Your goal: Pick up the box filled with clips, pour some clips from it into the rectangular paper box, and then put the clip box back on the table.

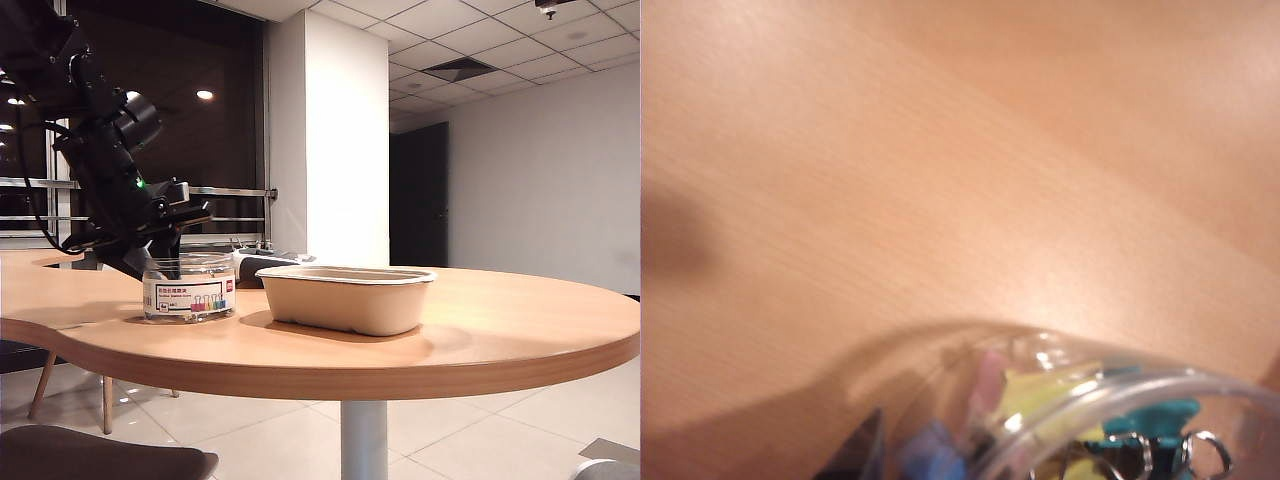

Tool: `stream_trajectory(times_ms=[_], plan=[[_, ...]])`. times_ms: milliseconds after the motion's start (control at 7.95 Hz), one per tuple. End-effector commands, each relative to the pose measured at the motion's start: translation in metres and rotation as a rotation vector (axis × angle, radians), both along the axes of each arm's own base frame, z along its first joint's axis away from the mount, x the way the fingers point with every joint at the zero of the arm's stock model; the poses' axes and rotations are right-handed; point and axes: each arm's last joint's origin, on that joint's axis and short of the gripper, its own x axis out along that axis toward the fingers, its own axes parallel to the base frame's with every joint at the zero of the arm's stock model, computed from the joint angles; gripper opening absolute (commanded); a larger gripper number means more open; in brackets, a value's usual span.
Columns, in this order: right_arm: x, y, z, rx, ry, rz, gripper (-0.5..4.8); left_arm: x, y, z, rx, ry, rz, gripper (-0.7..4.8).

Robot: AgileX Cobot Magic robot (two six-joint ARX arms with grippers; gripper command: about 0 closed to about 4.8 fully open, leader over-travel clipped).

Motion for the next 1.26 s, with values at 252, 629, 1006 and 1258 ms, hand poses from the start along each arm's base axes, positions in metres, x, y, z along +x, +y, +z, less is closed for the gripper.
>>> stream_trajectory(times_ms=[252,629,1006,1258], plan=[[-0.001,0.000,0.005,0.008,-0.022,0.006,-0.01,-0.004,-0.005,0.000,0.018,0.025,-0.036,0.17],[-0.001,0.000,0.005,0.008,-0.022,0.006,-0.01,-0.002,-0.006,0.006,0.015,0.010,-0.035,-0.06],[-0.001,0.000,0.005,0.008,-0.021,0.006,-0.01,0.010,-0.034,0.090,0.002,-0.124,-0.090,-0.06],[-0.002,0.001,0.005,0.012,-0.022,0.044,-0.01,0.005,-0.066,0.117,0.111,-0.261,-0.206,-0.06]])
